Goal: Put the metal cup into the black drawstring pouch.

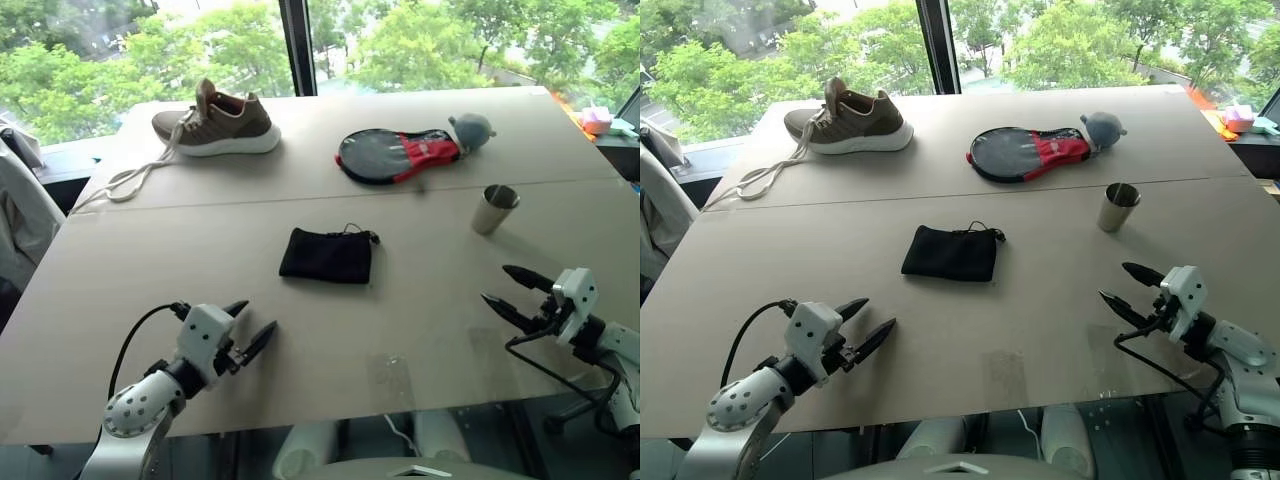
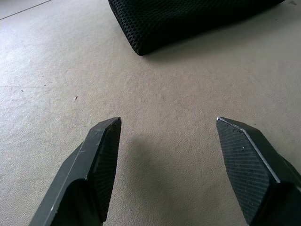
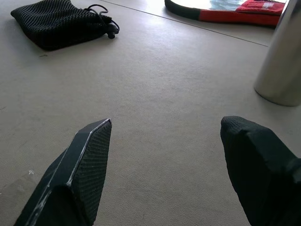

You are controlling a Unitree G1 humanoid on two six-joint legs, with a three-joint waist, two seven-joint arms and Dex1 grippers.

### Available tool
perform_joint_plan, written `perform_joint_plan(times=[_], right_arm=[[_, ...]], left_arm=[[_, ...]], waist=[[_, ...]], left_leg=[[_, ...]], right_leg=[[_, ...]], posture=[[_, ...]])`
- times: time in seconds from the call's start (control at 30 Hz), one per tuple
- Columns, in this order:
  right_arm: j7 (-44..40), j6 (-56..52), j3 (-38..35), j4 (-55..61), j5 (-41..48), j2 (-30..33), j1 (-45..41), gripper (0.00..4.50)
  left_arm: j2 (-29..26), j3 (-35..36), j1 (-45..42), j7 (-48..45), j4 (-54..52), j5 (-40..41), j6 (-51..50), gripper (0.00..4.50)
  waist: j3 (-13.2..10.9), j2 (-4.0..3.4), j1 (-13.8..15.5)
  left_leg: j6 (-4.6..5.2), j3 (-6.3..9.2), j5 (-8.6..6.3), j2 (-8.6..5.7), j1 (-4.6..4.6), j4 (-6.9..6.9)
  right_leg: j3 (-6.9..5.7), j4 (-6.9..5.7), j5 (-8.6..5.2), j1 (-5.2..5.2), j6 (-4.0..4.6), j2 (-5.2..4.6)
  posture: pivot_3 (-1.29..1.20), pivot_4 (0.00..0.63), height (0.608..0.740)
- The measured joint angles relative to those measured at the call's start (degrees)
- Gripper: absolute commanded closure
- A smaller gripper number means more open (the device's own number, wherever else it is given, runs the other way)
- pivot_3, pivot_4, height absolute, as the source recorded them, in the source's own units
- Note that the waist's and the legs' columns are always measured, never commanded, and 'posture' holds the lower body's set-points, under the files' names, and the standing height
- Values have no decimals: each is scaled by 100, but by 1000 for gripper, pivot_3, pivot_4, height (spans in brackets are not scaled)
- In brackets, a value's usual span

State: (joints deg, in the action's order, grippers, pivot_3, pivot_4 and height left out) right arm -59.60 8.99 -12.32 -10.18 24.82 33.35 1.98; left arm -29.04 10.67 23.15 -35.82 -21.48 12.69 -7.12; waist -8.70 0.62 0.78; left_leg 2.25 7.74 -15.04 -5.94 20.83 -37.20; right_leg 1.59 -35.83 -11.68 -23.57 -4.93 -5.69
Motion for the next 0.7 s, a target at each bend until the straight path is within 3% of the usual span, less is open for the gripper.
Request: perform_joint_plan(times=[0.7], right_arm=[[-213,-14,0,-158,43,7,-89,806]], left_arm=[[130,1,-66,61,0,107,-27,1199]], waist=[[-18,-6,1]], left_leg=[[0,0,-1,0,3,3]], right_leg=[[0,4,-2,-1,-1,-1]], posture=[[0,150,740]])
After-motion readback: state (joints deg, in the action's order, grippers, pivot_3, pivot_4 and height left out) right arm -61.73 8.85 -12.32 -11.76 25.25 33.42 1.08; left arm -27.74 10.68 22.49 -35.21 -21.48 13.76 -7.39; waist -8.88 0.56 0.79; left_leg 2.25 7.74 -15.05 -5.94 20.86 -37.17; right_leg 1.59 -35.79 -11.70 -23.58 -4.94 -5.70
